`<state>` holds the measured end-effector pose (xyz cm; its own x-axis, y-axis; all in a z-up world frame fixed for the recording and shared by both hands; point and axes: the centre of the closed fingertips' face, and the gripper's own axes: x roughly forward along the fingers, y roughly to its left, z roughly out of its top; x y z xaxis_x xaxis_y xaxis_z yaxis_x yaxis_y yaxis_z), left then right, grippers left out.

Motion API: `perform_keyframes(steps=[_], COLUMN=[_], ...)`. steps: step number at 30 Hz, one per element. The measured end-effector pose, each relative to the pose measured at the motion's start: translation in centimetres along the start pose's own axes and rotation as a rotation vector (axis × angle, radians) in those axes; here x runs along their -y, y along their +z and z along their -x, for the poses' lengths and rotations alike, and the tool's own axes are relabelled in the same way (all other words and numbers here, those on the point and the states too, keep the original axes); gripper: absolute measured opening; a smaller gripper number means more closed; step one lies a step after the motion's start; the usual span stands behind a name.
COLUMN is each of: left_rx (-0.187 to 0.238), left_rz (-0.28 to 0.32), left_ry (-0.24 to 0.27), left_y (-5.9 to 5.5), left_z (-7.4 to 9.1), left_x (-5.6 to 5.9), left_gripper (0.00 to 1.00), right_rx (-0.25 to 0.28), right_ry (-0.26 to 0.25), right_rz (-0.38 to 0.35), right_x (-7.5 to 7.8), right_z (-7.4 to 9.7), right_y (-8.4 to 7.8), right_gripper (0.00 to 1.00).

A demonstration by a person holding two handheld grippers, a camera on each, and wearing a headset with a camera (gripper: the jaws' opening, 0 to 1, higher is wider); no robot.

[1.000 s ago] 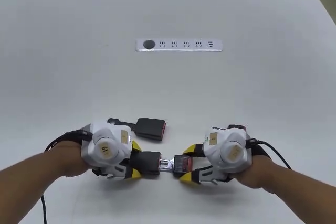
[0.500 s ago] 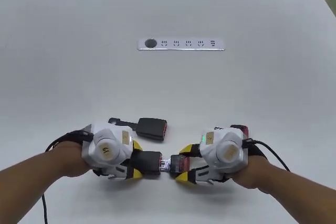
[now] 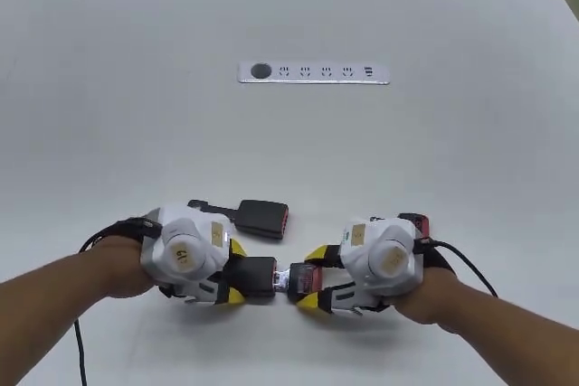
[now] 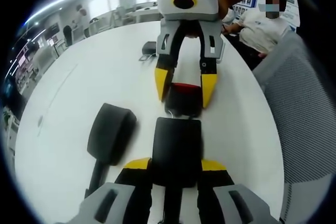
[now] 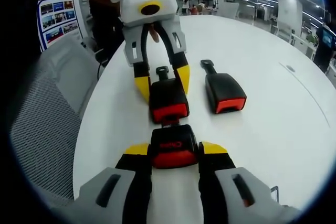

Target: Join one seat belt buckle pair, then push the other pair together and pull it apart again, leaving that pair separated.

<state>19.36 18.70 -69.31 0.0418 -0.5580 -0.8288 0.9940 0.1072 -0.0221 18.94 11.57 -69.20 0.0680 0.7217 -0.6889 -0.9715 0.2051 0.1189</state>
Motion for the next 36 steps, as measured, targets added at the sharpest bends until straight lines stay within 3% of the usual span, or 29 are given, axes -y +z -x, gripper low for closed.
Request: perform_keyframes(steps=[11,19,36], left_rx=[-0.021,-0.008,-0.007], left_rz=[-0.028,-0.037,-0.119], left_ry=[-0.018,-0.029,-0.078], left_y=[-0.13,-0.06,-0.27], left_z=[-0.36,-0.22,0.04], left_x=[-0.22,-0.23,-0.22], left_gripper=[0.33,0.33,0.33], right_rx=[0.004,0.002,-0.021], right_ry=[0.001,-0.009,0.002], right_rz=[-0.006,-0.011,0.029], right_x=[0.1,0.11,-0.31], right_z=[-0.98,-0.86,-0.68], right_y=[0.8,0.75,0.87], right_gripper=[0.33,0.33,0.33])
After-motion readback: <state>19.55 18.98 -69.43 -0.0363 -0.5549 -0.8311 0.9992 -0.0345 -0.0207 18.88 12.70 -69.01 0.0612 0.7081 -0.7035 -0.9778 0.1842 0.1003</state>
